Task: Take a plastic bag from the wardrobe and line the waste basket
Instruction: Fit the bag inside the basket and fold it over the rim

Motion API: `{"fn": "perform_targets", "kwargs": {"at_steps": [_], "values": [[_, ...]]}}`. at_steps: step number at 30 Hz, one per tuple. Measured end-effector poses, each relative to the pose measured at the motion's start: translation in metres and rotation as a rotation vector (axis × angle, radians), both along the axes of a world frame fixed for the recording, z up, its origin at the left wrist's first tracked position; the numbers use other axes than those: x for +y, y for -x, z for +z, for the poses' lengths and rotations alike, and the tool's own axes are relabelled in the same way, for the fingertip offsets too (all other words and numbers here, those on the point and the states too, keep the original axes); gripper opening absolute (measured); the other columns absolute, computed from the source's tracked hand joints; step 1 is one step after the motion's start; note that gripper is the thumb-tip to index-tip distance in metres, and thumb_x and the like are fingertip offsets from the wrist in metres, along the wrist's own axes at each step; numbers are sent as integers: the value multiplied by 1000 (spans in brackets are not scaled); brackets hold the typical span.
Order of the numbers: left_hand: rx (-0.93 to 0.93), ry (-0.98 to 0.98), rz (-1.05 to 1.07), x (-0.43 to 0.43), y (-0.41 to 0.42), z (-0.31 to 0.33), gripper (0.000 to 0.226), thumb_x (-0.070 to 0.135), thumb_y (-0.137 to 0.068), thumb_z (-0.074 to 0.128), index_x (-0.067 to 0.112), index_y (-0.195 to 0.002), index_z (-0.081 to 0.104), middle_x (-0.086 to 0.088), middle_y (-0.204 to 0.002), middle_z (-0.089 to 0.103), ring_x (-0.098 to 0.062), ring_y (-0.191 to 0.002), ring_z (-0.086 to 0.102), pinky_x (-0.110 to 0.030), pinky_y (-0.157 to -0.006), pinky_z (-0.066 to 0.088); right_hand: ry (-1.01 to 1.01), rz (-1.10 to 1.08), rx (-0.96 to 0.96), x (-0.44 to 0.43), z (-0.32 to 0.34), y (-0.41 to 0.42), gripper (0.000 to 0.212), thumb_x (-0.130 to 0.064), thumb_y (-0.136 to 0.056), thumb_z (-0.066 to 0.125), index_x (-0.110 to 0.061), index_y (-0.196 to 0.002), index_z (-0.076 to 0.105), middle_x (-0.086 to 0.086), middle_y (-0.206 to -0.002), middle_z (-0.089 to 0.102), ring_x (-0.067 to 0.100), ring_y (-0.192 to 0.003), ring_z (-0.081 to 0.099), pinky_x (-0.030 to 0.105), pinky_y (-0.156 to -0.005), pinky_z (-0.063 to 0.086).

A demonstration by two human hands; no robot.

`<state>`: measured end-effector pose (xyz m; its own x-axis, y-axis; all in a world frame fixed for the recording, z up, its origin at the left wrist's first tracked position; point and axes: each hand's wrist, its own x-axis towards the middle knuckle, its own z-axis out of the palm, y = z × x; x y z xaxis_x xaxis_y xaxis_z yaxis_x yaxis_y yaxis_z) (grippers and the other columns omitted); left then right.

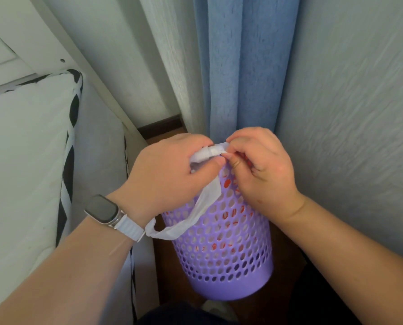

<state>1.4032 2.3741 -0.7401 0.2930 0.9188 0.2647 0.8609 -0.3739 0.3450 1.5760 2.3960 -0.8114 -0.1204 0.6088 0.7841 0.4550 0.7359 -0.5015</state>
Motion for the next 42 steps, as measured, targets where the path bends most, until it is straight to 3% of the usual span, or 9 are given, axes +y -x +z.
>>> {"fn": "perform_targets", "kwargs": {"at_steps": [10,13,18,21,24,29,31,36,42], "values": [[-34,33,52,8,9,-8,13,40,-86,51,30,-89,59,15,-69,53,-11,-66,51,-32,-59,42,113,55,-31,-2,3,6,12,-5,-85,69,-5,-75,61,6,-88,54,15,-83,46,24,-81,37],[-95,24,88,8,8,-6,15,33,-81,52,30,-91,63,13,-74,60,-10,-68,56,-32,-60,46,125,94,-28,-3,1,10,15,-4,-83,71,-7,-73,60,-4,-85,47,14,-79,44,30,-82,40],[-161,11,42,5,5,-3,29,48,-77,48,27,-83,67,7,-69,62,-11,-68,58,-37,-61,49,150,42,6,-6,-3,15,9,-7,-84,67,-9,-76,67,-6,-81,46,14,-75,46,25,-73,36],[-90,-39,33,7,4,-5,33,53,-84,47,27,-80,67,6,-66,61,-11,-67,58,-39,-61,48,131,34,-10,-4,-2,14,8,-9,-82,68,-10,-74,69,2,-74,50,20,-70,48,34,-69,39],[-75,-59,46,8,5,-4,33,54,-84,49,25,-77,66,6,-65,60,-11,-65,58,-39,-59,48,154,37,58,-2,4,4,13,-20,-81,66,-8,-77,69,5,-79,52,21,-71,51,41,-67,44],[-94,-68,83,7,6,-1,28,51,-79,56,25,-69,61,9,-57,52,-8,-58,52,-32,-52,42,220,22,-29,12,8,-13,36,-38,-83,65,-11,-106,66,2,-108,56,24,-102,56,50,-90,45],[-106,-60,74,7,5,-2,26,48,-79,58,24,-69,60,9,-56,51,-8,-57,52,-31,-52,40,254,71,-72,16,5,-16,42,-44,-85,64,-12,-111,67,2,-108,61,21,-103,58,51,-93,45],[-78,-90,30,5,3,-2,26,48,-81,52,25,-70,57,8,-58,50,-10,-58,50,-27,-51,38,306,74,-14,16,6,-15,29,-44,-84,63,-15,-88,67,-6,-80,57,15,-79,53,38,-74,45],[92,-343,63,1,-1,-6,27,35,-86,50,15,-69,56,3,-61,51,-21,-56,50,-35,-48,38,306,-7,58,9,10,-8,25,-40,-84,60,-15,-79,60,-5,-74,53,14,-74,48,35,-71,41]]}}
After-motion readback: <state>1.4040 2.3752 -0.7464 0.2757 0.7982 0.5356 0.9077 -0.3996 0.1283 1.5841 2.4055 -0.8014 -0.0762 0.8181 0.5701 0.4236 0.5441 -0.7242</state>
